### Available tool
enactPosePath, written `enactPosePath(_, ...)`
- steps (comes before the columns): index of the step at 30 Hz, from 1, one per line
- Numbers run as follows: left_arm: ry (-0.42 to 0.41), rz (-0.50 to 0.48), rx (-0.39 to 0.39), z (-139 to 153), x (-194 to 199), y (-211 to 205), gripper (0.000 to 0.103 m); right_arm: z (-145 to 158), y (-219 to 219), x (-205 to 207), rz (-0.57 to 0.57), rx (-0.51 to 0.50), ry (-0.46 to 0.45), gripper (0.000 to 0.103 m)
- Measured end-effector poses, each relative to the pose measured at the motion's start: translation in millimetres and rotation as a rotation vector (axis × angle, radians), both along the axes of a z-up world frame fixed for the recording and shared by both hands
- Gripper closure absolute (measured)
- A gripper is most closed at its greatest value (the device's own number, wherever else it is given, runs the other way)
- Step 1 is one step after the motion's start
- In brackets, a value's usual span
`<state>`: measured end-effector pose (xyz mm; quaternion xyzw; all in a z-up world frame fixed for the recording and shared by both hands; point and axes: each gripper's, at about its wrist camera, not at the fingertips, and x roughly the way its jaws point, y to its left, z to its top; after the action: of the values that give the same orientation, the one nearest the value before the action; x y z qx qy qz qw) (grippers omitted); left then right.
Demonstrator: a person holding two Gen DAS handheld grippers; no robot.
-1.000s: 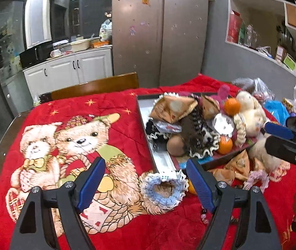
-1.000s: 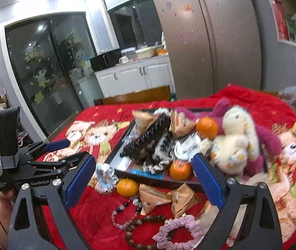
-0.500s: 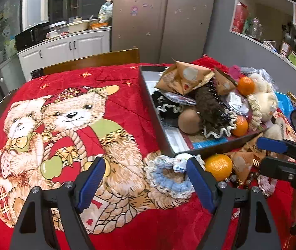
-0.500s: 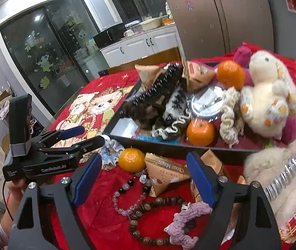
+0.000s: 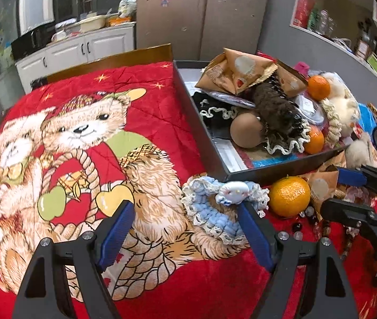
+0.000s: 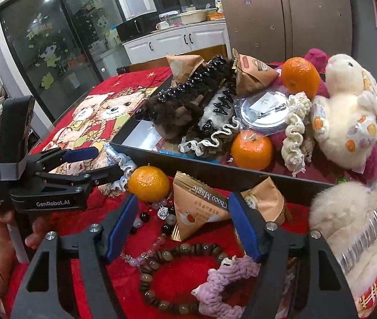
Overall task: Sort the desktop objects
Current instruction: 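Close the left gripper on the blue lace scrunchie while the right gripper grasps another brown snack packet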
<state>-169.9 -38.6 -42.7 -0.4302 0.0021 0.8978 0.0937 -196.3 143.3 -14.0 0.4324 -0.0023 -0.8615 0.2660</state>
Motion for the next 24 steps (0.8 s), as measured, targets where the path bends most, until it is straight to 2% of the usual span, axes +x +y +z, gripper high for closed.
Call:
enactPosePath(3,0.006,0.010,-0.049,-3.2,0.2,4.9,0.021,-9.4,0.1,-4.1,-0.006,-0.007,-0.034,0.039)
enactPosePath(5,-0.006,0.038,-0.070,-7.1,-3.3,6.9,0.019,-18.2,-0.5,-7.8,-0.022,-0.003,-0.055,0.047)
enactPosePath(9,-0.003,0.041,-0.070,-6.1,-6.4,4.3,0.021,-18.1,2.5,-9.8,-0.030,-0.021,-0.053,0.052)
enactPosePath(12,0.008,0.039,-0.065,-4.5,-6.2,4.3,0.041,-19.3,5.0,-11.5,-0.033,-0.034,-0.058,0.056)
enactPosePath(14,0.018,0.034,-0.073,-3.6,-4.1,7.0,0.062,-18.8,4.3,-11.1,-0.031,-0.029,-0.055,0.057)
enactPosePath(16,0.022,0.030,-0.078,-3.2,-3.5,9.7,0.066,-18.2,3.7,-11.2,-0.032,-0.025,-0.051,0.058)
enactPosePath(20,0.030,0.020,-0.070,-2.3,-1.6,13.3,0.082,-17.7,2.9,-12.8,-0.040,-0.028,-0.050,0.061)
enactPosePath(24,0.034,0.019,-0.052,-1.5,-1.7,12.0,0.088,-17.6,2.0,-13.9,-0.041,-0.028,-0.051,0.062)
